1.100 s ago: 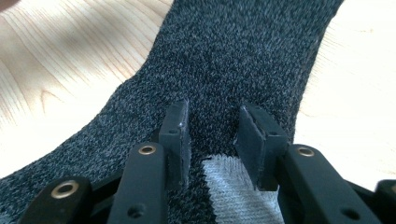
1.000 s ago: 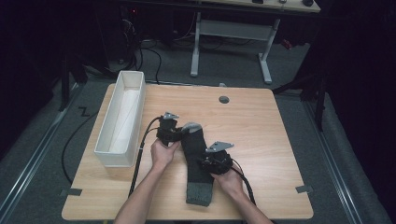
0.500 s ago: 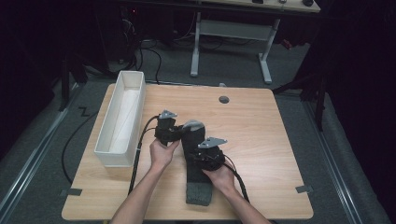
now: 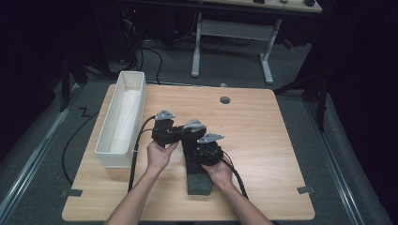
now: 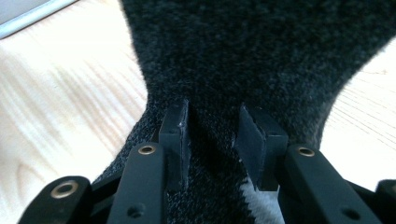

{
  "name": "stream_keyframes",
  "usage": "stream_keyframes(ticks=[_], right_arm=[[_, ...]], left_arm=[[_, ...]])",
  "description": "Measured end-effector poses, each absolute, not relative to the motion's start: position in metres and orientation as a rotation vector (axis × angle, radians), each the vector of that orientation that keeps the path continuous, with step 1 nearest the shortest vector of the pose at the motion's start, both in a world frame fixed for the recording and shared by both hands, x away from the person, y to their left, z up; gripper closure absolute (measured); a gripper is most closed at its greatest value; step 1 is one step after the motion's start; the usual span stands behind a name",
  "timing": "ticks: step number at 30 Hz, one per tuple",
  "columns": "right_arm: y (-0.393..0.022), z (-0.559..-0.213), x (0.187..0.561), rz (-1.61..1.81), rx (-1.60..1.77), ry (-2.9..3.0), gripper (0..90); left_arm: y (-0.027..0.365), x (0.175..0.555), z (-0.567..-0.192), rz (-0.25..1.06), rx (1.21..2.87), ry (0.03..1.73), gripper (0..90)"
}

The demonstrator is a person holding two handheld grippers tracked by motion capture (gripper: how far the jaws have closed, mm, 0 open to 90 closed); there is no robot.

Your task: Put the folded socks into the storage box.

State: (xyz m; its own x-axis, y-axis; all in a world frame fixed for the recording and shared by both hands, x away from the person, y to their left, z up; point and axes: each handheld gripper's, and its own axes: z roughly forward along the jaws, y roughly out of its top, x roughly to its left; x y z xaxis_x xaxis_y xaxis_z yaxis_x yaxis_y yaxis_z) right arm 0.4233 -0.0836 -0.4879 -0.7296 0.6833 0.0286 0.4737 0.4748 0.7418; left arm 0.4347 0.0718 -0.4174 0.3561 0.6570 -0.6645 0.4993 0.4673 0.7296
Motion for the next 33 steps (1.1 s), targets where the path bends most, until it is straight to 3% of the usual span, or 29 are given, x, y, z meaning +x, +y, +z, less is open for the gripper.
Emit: stream_keyframes(ticks=[8, 23, 33], right_arm=[[-0.091, -0.476, 0.411, 1.161, 0.965, 2.439, 57.9], [-0.126, -0.471, 0.335, 1.227, 0.854, 2.521, 50.3], [-0.109, -0.492, 0.347, 1.092, 0.875, 2.530, 51.4]], left_arm=[[0.076, 0.440, -0.417, 0.120, 1.111, 1.307, 75.1], [0.068, 0.435, -0.415, 0.121, 1.129, 1.271, 75.2], [0.065, 0.431, -0.405, 0.118, 1.153, 1.205, 75.2]])
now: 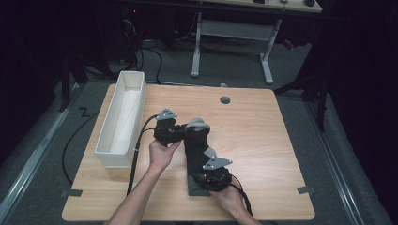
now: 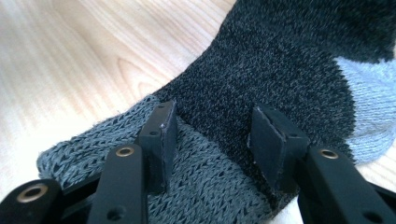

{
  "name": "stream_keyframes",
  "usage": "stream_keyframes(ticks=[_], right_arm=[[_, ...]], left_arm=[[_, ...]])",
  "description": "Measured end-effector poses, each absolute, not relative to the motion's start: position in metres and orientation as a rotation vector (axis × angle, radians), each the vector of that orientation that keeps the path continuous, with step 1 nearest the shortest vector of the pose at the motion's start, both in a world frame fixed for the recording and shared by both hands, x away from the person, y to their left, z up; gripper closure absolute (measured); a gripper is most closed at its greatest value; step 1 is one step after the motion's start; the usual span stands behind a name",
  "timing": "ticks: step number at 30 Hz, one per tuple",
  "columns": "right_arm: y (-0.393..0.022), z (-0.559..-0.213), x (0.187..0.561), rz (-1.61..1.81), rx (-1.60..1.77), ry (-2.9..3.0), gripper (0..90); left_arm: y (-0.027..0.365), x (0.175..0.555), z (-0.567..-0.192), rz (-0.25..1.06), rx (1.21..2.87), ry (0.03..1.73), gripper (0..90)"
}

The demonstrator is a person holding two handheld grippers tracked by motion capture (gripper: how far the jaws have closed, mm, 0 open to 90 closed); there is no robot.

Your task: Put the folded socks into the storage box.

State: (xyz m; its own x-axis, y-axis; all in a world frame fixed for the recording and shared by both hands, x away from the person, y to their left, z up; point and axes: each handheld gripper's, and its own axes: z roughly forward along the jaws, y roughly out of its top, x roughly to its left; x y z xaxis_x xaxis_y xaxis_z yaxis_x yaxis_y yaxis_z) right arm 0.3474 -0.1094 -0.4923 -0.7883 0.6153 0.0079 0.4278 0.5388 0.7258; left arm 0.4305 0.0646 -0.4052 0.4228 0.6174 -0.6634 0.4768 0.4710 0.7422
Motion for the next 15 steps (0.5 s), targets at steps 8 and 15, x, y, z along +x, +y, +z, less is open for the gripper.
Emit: stream_keyframes(ticks=[8, 15], right_arm=[[-0.102, -0.495, 0.366, 1.099, 0.901, 2.492, 53.0], [-0.095, -0.496, 0.387, 1.101, 0.916, 2.468, 53.4]], left_arm=[[0.068, 0.424, -0.397, 0.120, 1.159, 1.165, 75.1], [0.068, 0.416, -0.395, 0.141, 1.184, 1.137, 74.7]])
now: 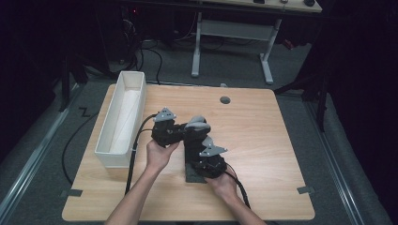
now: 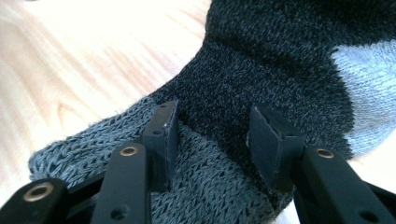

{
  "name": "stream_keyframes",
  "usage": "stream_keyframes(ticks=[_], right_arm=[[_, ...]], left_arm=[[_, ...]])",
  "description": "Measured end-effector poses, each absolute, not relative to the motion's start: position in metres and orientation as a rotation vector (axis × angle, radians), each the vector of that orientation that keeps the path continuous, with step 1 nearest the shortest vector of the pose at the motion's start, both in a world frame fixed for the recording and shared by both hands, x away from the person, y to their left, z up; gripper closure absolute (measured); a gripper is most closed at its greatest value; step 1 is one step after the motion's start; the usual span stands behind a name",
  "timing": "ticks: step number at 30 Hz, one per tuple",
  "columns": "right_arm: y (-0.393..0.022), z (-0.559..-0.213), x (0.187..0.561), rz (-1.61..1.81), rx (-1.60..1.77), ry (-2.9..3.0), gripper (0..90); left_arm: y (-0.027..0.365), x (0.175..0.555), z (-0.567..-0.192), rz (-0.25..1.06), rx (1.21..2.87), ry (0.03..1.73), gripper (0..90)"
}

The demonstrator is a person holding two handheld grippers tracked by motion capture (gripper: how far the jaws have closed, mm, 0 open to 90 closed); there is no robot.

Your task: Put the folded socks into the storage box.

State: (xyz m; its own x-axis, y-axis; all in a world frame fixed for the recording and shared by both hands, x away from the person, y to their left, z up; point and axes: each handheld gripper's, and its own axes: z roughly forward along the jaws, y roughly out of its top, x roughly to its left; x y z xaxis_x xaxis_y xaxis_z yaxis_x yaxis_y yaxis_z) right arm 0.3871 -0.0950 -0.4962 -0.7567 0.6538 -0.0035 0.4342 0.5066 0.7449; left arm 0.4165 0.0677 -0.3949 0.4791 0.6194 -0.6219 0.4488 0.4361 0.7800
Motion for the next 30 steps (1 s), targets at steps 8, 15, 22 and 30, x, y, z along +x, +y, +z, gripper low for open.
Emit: stream_keyframes(ticks=[8, 15, 22, 30], right_arm=[[-0.091, -0.496, 0.400, 1.112, 0.950, 2.432, 53.6], [-0.089, -0.495, 0.405, 1.109, 0.971, 2.415, 53.6], [-0.096, -0.478, 0.394, 1.184, 0.956, 2.384, 49.8], [-0.114, -0.458, 0.355, 1.253, 0.861, 2.442, 41.9]], left_arm=[[0.072, 0.409, -0.411, 0.133, 1.197, 1.155, 74.3], [0.072, 0.407, -0.425, 0.117, 1.199, 1.177, 74.3], [0.073, 0.411, -0.429, 0.144, 1.191, 1.189, 74.3], [0.076, 0.413, -0.433, 0.152, 1.176, 1.201, 74.3]])
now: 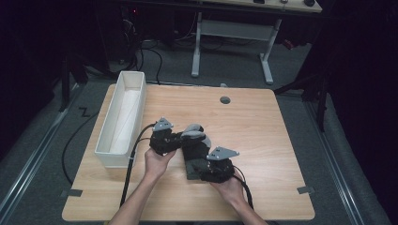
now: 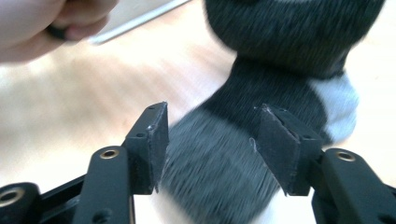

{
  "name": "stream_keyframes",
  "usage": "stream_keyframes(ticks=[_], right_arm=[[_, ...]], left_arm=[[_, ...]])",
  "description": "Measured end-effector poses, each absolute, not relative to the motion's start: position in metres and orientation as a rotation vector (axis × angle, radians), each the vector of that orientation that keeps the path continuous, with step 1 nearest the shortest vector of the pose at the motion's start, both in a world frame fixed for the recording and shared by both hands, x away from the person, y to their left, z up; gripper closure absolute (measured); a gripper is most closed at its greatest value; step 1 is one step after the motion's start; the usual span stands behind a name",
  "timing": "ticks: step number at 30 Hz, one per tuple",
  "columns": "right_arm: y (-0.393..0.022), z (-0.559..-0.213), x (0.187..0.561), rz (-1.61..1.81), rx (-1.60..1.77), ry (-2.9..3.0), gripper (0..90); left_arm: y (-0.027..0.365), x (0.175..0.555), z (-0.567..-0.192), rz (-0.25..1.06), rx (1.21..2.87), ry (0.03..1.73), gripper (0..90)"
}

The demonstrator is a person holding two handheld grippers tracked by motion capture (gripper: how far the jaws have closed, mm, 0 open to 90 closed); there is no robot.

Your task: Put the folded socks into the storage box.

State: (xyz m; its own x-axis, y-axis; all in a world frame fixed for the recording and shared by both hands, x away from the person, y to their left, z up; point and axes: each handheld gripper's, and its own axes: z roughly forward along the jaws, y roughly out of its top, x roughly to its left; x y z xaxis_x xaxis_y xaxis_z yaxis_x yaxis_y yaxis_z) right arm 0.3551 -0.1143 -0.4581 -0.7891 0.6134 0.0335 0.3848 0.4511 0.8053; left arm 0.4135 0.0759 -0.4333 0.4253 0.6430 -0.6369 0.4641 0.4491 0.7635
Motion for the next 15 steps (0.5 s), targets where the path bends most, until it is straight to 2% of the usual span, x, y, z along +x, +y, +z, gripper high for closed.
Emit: stream_keyframes(ticks=[4, 9, 15], right_arm=[[-0.122, -0.470, 0.341, 1.204, 0.857, 2.468, 37.8], [-0.113, -0.488, 0.344, 1.079, 0.847, 2.470, 34.3], [-0.107, -0.495, 0.355, 1.068, 0.884, 2.441, 36.5]], left_arm=[[0.075, 0.414, -0.433, 0.143, 1.166, 1.204, 74.3], [0.072, 0.411, -0.433, 0.139, 1.174, 1.193, 74.3], [0.072, 0.408, -0.431, 0.164, 1.176, 1.185, 74.1]])
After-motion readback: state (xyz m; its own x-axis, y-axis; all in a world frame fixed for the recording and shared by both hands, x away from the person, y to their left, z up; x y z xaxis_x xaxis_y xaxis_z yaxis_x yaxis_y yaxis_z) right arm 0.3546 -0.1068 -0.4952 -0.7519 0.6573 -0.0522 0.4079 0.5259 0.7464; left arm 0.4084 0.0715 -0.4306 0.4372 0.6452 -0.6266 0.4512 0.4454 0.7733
